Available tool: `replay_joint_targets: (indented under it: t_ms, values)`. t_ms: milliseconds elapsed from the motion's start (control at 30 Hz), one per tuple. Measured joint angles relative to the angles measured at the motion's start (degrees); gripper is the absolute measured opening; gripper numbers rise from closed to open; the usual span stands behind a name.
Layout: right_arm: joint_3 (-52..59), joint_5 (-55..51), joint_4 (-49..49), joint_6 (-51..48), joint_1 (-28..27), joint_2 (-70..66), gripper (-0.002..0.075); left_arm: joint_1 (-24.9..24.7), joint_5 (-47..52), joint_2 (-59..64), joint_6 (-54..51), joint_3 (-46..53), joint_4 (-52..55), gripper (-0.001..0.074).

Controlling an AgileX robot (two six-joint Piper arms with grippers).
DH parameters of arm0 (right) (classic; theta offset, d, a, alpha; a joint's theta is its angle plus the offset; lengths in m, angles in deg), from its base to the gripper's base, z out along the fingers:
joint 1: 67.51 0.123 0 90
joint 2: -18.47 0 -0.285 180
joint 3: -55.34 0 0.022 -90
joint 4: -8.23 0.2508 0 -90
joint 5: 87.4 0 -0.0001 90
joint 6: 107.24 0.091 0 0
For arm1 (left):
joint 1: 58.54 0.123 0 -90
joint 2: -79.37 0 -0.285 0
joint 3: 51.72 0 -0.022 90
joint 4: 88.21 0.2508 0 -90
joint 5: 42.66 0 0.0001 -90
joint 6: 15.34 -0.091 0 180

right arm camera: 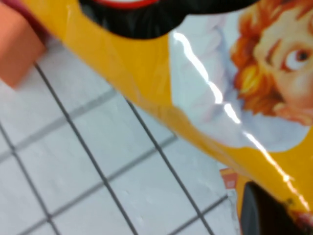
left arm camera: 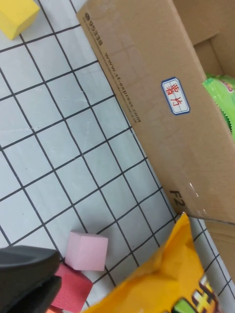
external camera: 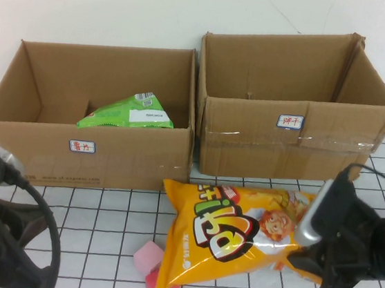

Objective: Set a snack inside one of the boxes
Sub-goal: Pick up the potato chip, then place the potato chip in the potato chip box

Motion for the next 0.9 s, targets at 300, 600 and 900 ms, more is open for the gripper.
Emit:
replay_joint_targets:
  t_ms: [300, 600, 900]
  values:
    - [0.00, -4.59, 5.52, -1.35, 0.00, 11.84, 0.0064, 0.00, 1.19, -1.13, 2.54, 0.00, 5.49, -0.0001]
    - [-0.59, -6.46, 27.01, -16.39, 0.00, 18.61, 0.0064, 0.00, 6.43, -8.84, 11.17, 0.00, 12.43, -0.0001]
    - [-14.93, -9.75, 33.42, -19.50, 0.00, 10.47, 0.0064, 0.00, 9.12, -15.29, 13.34, 0.00, 12.32, -0.0001]
